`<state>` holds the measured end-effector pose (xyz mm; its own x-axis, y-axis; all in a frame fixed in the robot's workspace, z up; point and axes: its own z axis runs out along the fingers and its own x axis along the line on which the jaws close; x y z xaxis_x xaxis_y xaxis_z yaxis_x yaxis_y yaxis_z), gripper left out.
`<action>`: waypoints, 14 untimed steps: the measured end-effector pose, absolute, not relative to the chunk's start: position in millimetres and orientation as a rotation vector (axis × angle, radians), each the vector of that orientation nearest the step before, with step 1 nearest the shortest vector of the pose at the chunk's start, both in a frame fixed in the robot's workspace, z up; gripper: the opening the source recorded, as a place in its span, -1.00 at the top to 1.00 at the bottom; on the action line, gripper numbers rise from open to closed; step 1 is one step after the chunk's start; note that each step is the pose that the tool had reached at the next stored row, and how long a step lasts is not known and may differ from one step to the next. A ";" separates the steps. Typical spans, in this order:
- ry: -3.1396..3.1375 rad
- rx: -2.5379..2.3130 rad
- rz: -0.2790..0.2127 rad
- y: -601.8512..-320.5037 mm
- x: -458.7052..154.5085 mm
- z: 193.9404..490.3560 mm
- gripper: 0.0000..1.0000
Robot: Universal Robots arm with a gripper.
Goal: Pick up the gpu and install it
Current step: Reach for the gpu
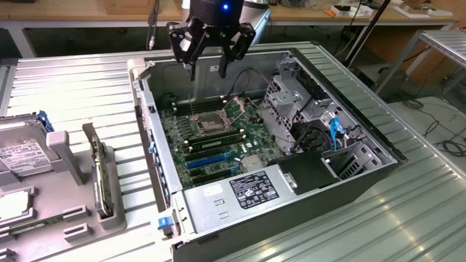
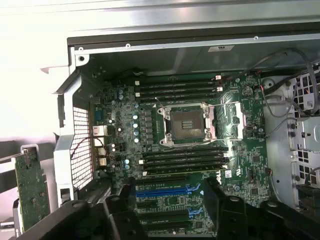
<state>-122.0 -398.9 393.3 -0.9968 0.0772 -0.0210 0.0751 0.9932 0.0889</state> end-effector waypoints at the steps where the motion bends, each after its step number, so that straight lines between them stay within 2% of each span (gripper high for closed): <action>1: 3.112 0.119 0.137 -398.9 -122.0 393.3 -0.21; 2: 3.112 0.119 0.137 -398.9 -122.0 393.3 -0.08; 3: 3.112 0.119 0.137 -398.9 -122.0 393.3 0.15; 8: 3.112 0.119 0.137 -398.9 -122.0 393.3 0.76; 14: 3.112 0.119 0.137 -399.0 -123.8 393.3 0.79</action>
<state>-123.8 -399.0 393.3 -0.9968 0.0773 -0.0213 0.0751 0.9932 0.0890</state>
